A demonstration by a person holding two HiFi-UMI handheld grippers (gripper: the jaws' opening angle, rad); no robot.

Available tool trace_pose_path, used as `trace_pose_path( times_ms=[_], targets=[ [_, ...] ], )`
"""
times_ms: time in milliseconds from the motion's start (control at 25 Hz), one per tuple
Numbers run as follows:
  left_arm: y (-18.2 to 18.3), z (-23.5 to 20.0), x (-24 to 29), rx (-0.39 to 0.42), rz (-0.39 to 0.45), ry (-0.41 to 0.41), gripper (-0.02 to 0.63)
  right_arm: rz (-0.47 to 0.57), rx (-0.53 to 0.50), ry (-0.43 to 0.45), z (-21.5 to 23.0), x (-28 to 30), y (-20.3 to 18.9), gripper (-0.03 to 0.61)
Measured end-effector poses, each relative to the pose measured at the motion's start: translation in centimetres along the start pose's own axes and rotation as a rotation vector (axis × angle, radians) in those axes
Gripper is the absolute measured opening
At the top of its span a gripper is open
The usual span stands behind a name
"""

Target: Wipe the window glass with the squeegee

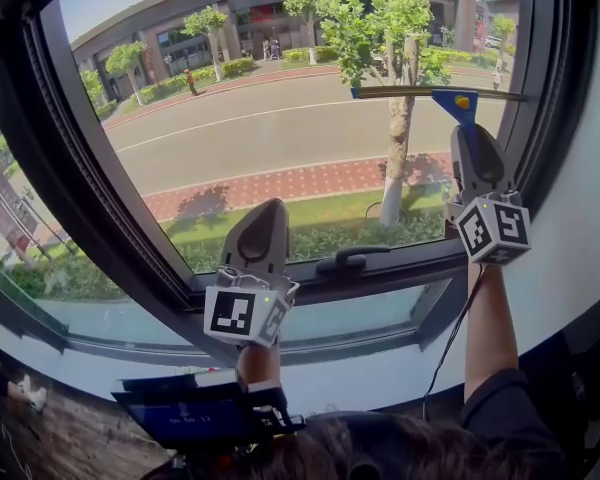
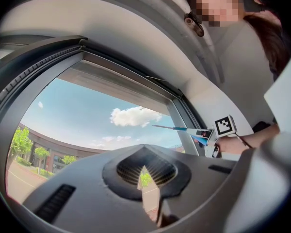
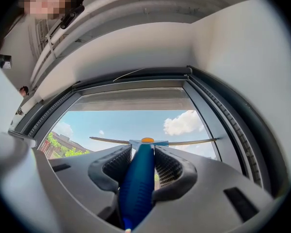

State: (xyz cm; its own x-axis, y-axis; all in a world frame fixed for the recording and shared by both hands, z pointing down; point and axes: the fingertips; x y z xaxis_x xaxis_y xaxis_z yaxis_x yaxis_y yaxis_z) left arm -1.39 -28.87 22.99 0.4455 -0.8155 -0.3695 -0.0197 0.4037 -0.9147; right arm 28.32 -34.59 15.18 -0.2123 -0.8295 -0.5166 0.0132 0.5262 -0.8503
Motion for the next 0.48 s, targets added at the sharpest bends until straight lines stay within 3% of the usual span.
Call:
trace_pose_path(
  times_ms=[480],
  targets=[
    [-1.6, 0.2, -0.3, -0.018, -0.029, 0.001, 0.002, -0.033, 0.005, -0.007, -0.9, -1.8, -3.8, 0.143]
  ],
)
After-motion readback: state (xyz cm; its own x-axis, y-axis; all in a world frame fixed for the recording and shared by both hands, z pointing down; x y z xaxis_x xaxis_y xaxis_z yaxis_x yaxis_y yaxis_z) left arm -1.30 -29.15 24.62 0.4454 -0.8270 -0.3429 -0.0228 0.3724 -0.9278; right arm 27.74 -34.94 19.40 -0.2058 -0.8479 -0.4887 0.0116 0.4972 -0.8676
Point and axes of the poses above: the fingertips, and each gripper's own axes: x forward along the fingers, z to its right, y out of its top, and after that the axes turned 3 degrees about -z, right-handed
